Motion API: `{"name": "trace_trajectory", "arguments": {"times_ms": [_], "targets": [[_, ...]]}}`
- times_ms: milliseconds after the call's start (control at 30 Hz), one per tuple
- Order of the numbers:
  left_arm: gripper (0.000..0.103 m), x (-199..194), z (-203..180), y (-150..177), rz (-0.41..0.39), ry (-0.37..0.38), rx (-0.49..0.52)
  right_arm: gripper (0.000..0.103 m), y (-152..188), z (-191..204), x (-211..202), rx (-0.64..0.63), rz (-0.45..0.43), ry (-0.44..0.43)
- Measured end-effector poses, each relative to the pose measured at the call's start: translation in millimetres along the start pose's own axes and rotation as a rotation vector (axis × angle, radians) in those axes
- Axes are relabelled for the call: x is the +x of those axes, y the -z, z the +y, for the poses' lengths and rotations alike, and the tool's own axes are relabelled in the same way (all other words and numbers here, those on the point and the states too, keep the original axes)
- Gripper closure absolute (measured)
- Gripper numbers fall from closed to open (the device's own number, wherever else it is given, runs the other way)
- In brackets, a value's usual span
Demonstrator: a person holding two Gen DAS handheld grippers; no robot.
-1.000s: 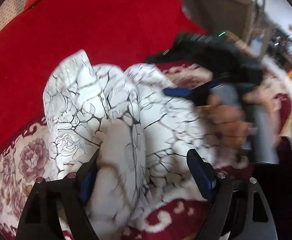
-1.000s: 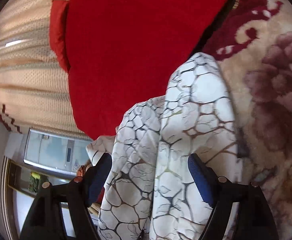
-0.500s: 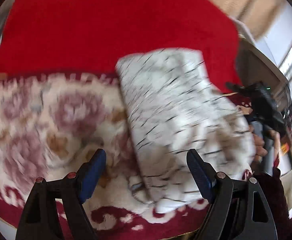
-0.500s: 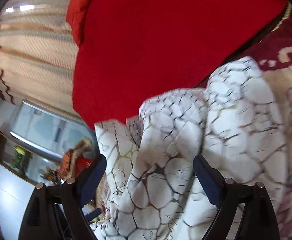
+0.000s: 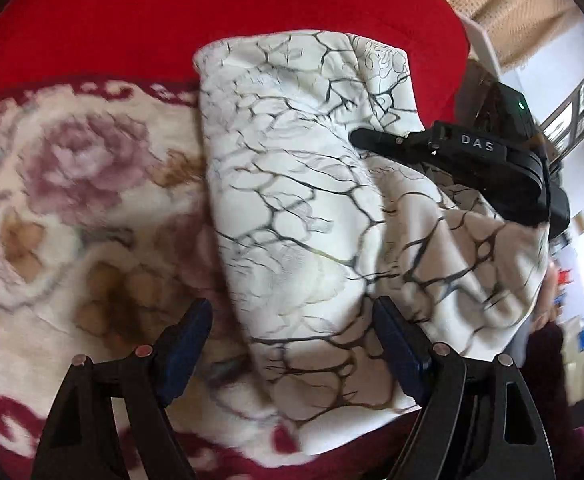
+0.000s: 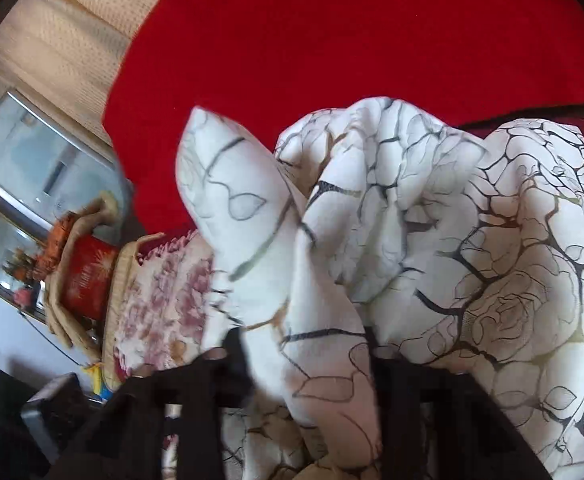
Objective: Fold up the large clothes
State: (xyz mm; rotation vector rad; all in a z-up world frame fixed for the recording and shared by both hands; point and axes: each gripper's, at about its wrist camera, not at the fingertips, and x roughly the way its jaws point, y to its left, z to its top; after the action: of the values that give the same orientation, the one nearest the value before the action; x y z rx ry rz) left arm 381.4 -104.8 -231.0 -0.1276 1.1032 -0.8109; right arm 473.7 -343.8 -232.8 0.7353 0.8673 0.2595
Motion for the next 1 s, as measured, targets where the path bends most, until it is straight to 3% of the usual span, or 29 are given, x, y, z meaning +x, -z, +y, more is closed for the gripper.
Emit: {"name": "trace_trajectory", "arguments": {"times_ms": [33,200,300,367,400,500,533,600,667,700,733,767,833,900,967,1000], "targets": [[0.022,1,-3,0,0.001,0.003,0.006,0.088,-1,5,-9,-0.025,-0.027,-0.010],[0.023,1,-44,-12,-0.005,-0.022,0.079,0.092,-8,27,-75,-0.099,-0.179,-0.068],[0.023,8,-73,-21,-0.018,-0.017,0.124,0.096,-18,5,-106,-0.071,-0.249,-0.070],[0.021,20,-90,-24,-0.020,-0.069,0.186,0.096,-25,-33,-108,0.023,-0.231,-0.098],[0.020,36,-103,-25,-0.007,-0.130,0.224,0.096,-24,-45,-107,0.054,-0.217,-0.116],[0.016,54,-117,-25,-0.011,-0.175,0.261,0.096,-26,-88,-91,0.156,-0.153,-0.127],[0.015,57,-122,-26,-0.014,-0.183,0.278,0.091,-27,-103,-84,0.205,-0.140,-0.130],[0.014,59,-126,-28,-0.009,-0.190,0.292,0.091,-27,-122,-79,0.290,-0.104,-0.188],[0.014,57,-122,-28,-0.005,-0.171,0.282,0.081,-30,-125,-82,0.307,-0.105,-0.220],[0.014,56,-118,-29,-0.005,-0.156,0.273,0.056,-31,-117,-83,0.286,-0.120,-0.221],[0.014,58,-117,-31,-0.005,-0.152,0.272,0.011,-32,-109,-82,0.272,-0.132,-0.228],[0.014,61,-114,-35,-0.006,-0.151,0.275,0.001,-31,-101,-79,0.266,-0.158,-0.236],[0.014,59,-114,-32,-0.009,-0.161,0.292,0.001,-32,-83,-76,0.225,-0.217,-0.262],[0.014,58,-116,-31,-0.010,-0.159,0.300,0.005,-38,-68,-68,0.167,-0.193,-0.211],[0.014,58,-116,-22,-0.010,-0.143,0.302,0.027,-44,-55,-47,0.120,-0.141,-0.157],[0.014,57,-114,-22,-0.010,-0.133,0.304,0.062,-46,-52,-28,0.108,-0.076,-0.142]]}}
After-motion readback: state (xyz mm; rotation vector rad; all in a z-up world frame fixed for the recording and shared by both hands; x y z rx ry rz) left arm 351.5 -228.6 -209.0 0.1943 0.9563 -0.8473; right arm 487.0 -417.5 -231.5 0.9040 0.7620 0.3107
